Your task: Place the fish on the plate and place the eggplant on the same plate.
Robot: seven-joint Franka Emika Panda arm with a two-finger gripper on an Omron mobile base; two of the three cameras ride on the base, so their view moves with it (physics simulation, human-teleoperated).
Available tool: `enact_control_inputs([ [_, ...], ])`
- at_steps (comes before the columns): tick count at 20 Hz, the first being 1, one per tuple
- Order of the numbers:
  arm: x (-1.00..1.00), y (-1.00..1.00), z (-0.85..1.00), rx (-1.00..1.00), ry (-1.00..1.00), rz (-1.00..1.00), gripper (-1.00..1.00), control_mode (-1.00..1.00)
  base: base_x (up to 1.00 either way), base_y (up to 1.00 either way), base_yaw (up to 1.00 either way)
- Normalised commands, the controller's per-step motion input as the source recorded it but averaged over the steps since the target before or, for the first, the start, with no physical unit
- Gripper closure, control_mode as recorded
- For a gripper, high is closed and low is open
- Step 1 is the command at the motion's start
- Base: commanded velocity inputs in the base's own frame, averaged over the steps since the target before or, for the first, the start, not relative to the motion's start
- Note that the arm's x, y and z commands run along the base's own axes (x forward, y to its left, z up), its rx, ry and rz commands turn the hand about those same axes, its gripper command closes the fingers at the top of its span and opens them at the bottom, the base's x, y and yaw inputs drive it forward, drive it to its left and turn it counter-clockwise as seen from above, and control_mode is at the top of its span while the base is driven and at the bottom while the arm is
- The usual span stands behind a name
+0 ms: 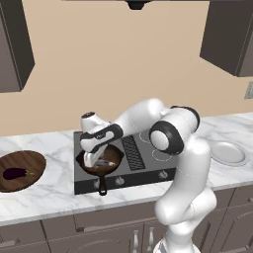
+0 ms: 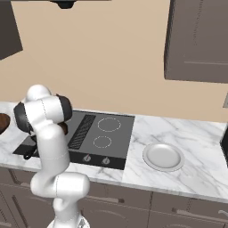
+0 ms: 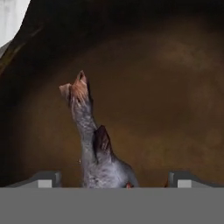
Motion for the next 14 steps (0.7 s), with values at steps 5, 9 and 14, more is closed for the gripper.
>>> enact_control_inputs([
  [5, -0.42, -0.07, -0.32, 0.02, 0.0, 0.0, -1.0, -1.0, 0.0, 0.0, 0.0],
  [9, 0.0, -0.13, -0.25, 0.04, 0.0, 0.0, -1.0, -1.0, 0.0, 0.0, 0.0],
  [14, 0.01, -0.04, -0.19, 0.0, 0.0, 0.0, -1.0, -1.0, 0.0, 0.0, 0.0],
])
